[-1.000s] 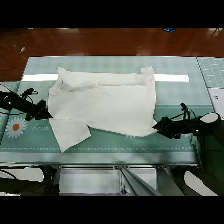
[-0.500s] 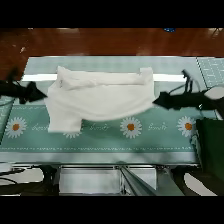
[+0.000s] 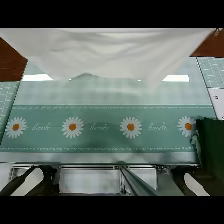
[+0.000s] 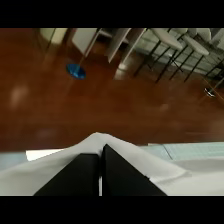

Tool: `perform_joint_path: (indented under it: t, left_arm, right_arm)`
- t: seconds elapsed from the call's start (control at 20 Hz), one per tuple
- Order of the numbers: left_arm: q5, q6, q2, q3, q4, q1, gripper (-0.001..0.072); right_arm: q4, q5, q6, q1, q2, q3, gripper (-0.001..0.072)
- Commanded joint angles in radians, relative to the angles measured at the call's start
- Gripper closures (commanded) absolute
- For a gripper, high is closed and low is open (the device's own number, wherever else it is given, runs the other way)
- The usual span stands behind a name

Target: Fold the shirts.

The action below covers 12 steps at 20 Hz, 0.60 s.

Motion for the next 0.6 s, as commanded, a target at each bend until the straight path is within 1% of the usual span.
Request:
perform_joint_path:
  t: [0.0, 0.05, 0.15, 0.2, 0.3, 0.45, 0.55]
  left_arm:
    - [0.027, -0.006, 0.173, 0.093, 0.087, 0.009, 0.0691]
    - [0.027, -0.033, 0.223, 0.093, 0.143, 0.006, 0.0691]
    - [0.029, -0.047, 0.307, 0.093, 0.245, -0.020, 0.0691]
    - [0.040, -0.064, 0.346, 0.093, 0.320, -0.053, 0.0691]
    - [0.040, -0.119, 0.414, 0.093, 0.521, -0.143, 0.0691]
    - [-0.021, -0.213, 0.470, 0.092, 0.829, -0.282, 0.0690]
    - [-0.080, -0.250, 0.469, 0.083, 0.945, -0.343, 0.0691]
  right_arm:
    - [-0.086, 0.034, 0.017, 0.001, 0.122, 0.128, 0.0692]
    - [-0.115, 0.046, 0.031, 0.001, 0.164, 0.128, 0.0691]
    - [-0.171, 0.077, 0.047, 0.001, 0.235, 0.128, 0.0692]
    - [-0.194, 0.100, 0.053, 0.001, 0.269, 0.128, 0.0691]
    - [-0.225, 0.166, 0.063, 0.001, 0.319, 0.128, 0.0691]
    - [-0.301, 0.318, 0.096, 0.001, 0.355, 0.127, 0.0691]
    - [-0.340, 0.396, 0.107, 0.001, 0.354, 0.119, 0.0691]
